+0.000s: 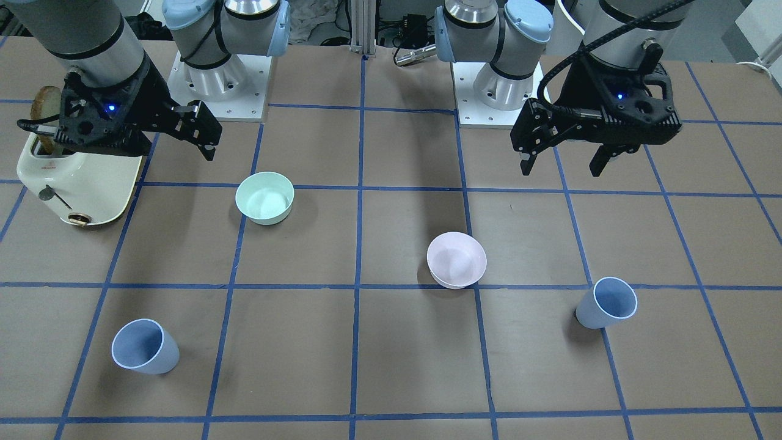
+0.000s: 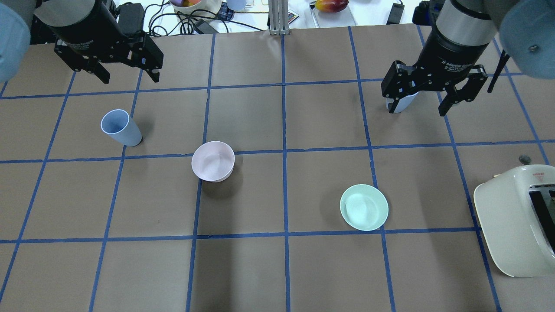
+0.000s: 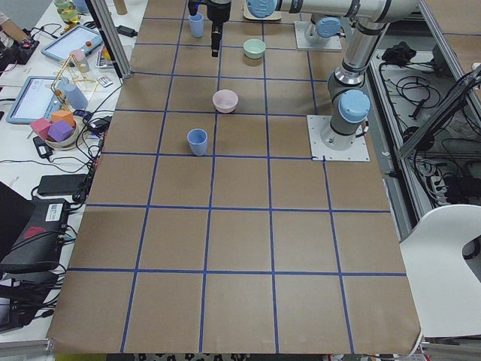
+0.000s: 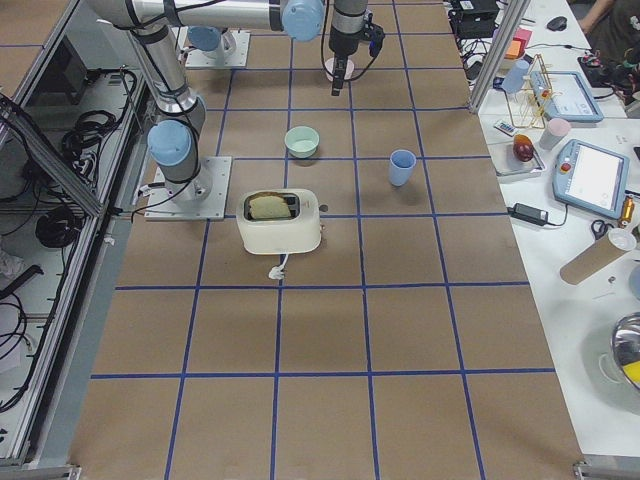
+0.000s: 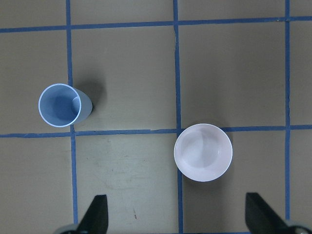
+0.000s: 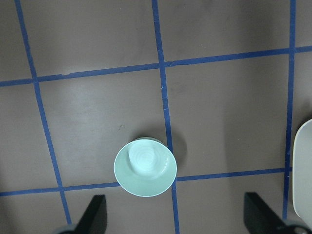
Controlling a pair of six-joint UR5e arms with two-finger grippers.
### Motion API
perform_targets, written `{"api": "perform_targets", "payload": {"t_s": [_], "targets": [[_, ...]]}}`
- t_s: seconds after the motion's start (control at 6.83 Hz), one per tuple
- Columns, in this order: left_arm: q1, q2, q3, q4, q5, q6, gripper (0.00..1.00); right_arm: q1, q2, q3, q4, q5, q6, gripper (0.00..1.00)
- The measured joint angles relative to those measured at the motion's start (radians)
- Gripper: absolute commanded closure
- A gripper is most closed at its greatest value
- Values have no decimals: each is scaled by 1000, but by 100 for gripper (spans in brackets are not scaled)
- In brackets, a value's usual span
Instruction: Stack blue cups with both arms
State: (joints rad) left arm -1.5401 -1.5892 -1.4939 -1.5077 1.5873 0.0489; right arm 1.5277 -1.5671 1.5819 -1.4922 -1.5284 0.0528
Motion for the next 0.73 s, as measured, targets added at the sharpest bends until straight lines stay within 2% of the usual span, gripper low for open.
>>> {"api": "perform_targets", "payload": {"t_s": [0.44, 0.73], "targets": [[7, -36, 47, -3, -2, 6, 0, 1, -10, -1, 17, 5, -2, 0], [55, -147, 122, 5, -1, 48, 0, 2, -14, -1, 22, 0, -2, 0]]}}
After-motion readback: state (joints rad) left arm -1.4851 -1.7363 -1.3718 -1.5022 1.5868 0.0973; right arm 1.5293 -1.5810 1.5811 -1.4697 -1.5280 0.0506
